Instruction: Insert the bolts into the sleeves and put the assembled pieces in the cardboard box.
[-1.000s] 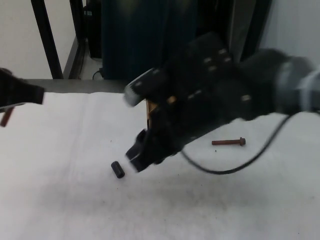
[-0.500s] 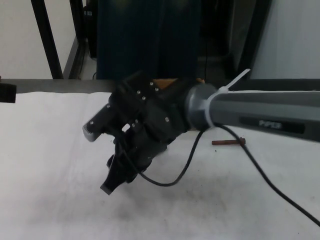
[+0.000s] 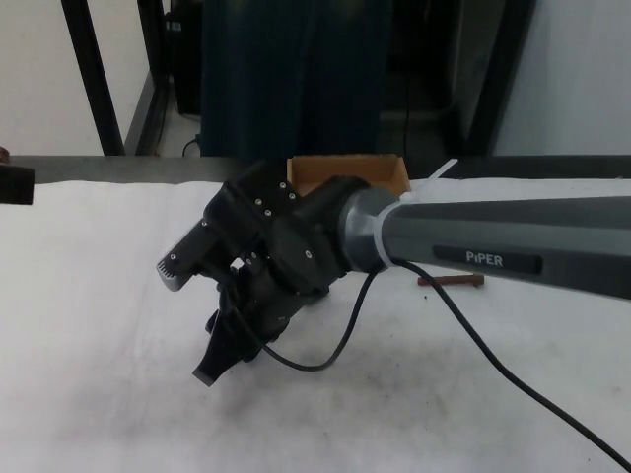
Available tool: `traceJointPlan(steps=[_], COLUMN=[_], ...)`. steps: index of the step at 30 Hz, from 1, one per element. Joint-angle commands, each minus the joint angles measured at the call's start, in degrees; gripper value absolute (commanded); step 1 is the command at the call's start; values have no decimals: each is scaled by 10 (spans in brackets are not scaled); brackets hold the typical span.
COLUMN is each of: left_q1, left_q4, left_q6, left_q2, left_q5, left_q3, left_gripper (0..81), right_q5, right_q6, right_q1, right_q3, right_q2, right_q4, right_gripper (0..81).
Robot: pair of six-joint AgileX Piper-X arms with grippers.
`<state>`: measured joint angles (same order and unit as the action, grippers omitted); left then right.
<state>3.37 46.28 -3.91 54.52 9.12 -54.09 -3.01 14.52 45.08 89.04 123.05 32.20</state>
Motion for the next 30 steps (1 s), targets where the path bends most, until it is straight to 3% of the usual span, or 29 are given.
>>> traceJointPlan(steps=[1,6,11,23,27,30], left_q1=[-2,-2,-2,-12,-16,-16], left_q4=[-9,-16,-16,-30,-51,-109], left_q6=[-4,-4,-4,-4,11,78], left_q2=[-6,-6,-6,-6,-6,-6], left_q5=[4,4,4,4,16,40], left_q3=[1,4,4,33,45,49], left_gripper=[8,8,8,8,8,8], right_q5=[7,30,47,70,70,70], right_q6=[1,7,94,125,85,57], right_q1=[-1,-1,0,15,23,22], right_q3=[7,7,9,48,47,37], right_q2=[8,18,32,-69,-145,-200], right_q4=[-4,-12,-12,28,67,83], right_gripper=[293,143,4,3,3,3])
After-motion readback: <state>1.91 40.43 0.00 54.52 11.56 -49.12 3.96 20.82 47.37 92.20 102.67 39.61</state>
